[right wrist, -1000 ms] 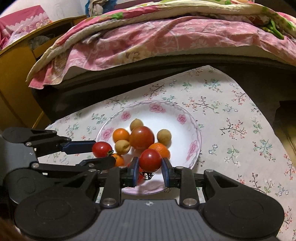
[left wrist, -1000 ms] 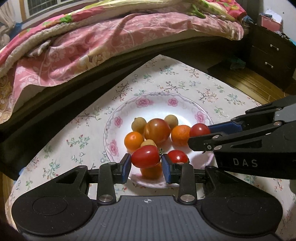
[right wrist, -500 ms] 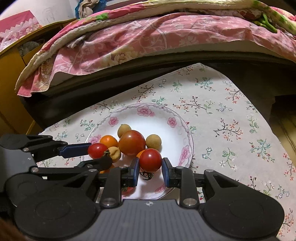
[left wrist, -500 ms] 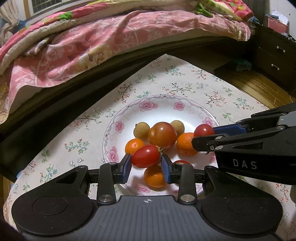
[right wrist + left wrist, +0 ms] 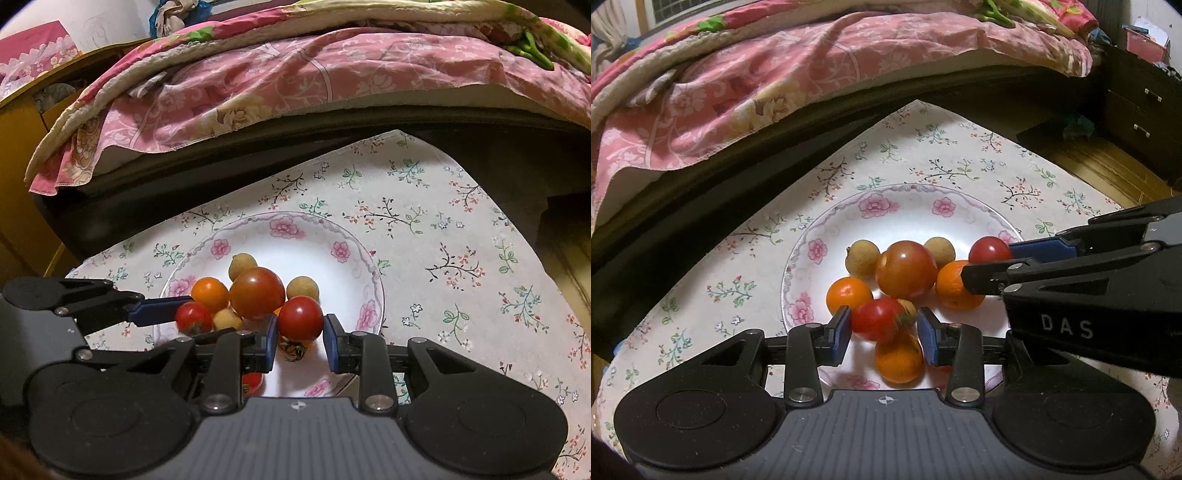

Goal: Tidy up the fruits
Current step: 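Open both tools to drop the tomatoes into the plate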

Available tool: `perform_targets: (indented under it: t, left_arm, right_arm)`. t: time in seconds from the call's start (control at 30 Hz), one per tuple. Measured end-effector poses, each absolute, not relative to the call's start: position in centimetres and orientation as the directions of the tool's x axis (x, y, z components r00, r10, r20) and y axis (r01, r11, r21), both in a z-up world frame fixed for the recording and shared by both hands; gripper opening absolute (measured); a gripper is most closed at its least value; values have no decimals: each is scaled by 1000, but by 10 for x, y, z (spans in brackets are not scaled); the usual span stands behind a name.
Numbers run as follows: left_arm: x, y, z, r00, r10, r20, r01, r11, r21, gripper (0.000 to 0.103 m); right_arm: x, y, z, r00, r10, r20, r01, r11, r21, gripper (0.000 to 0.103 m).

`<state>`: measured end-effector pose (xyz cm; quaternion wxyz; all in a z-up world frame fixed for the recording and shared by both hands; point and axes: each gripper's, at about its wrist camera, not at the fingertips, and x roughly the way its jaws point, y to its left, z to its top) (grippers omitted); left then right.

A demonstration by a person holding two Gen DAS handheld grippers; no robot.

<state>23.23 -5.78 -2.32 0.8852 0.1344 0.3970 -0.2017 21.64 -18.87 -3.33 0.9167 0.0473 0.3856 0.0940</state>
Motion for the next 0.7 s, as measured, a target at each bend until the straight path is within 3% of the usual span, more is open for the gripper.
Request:
perform_targets:
  t: [0.2, 0.7]
  left_arm:
    - [234, -56, -24, 604, -244, -759, 456, 887, 78, 49]
    - [231, -52, -21, 618, -227, -753, 442, 892, 94, 66]
  right_arm:
    - [217, -189, -35, 680, 206, -704, -131, 979, 159, 31]
    - [215, -190, -35, 687, 196, -700, -115, 980, 162, 32]
